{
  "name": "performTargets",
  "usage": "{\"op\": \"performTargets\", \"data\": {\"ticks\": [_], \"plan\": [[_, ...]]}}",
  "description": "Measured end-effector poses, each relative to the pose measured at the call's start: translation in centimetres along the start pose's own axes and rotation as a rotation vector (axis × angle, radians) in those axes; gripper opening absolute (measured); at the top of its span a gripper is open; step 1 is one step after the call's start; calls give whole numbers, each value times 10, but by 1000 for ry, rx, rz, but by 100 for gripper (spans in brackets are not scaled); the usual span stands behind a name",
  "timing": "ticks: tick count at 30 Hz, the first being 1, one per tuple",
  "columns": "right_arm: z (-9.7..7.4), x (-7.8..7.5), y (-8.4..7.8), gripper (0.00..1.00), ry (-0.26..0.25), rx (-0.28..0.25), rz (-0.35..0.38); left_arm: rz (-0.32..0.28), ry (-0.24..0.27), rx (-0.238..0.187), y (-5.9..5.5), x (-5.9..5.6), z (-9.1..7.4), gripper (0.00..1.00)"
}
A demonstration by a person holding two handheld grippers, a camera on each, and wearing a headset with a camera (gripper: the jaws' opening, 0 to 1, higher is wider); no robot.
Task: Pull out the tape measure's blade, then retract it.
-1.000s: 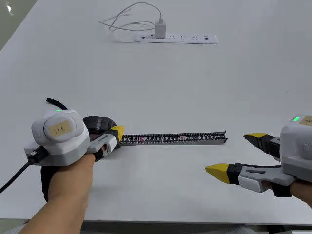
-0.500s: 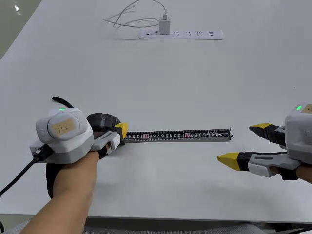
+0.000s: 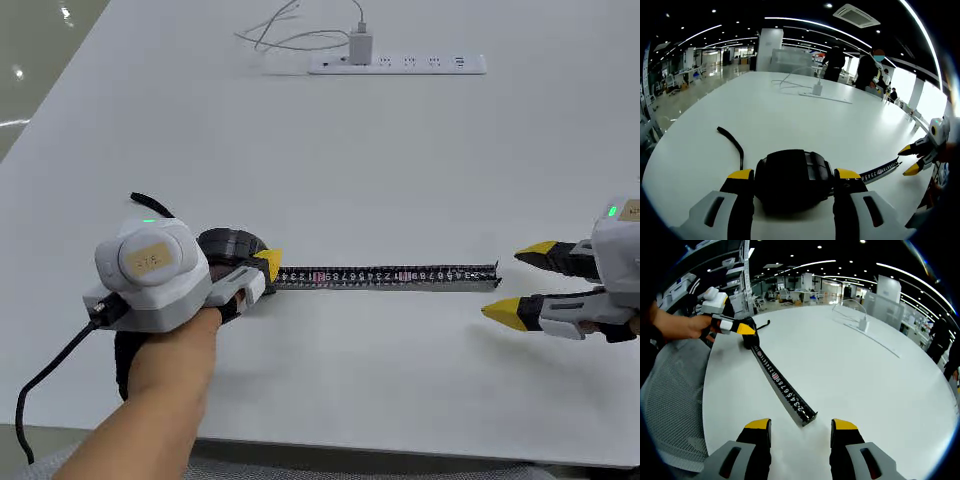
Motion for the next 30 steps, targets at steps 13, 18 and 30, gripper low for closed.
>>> {"op": "performTargets", "data": {"ticks": [13, 18, 30], "plan": [[5, -3, 3, 27, 183, -36, -189, 1, 1, 5, 0, -1, 0, 60], [8, -11, 2, 22, 208, -33, -226, 1, 2, 4, 0, 0, 0, 60], [15, -13, 3, 11, 291, -33, -313, 0, 2, 6, 0, 2, 2, 60]]}}
Point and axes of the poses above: the centre of the closed fingertips' face, and the gripper's own axes: z roughly forward along the fingers, x roughly to its left, y roughly out of its top, the point moved 4 cm from there along -z, roughly backward along the fingers, and after that the axes turned 6 degrees about -y, right-handed, at the moved point
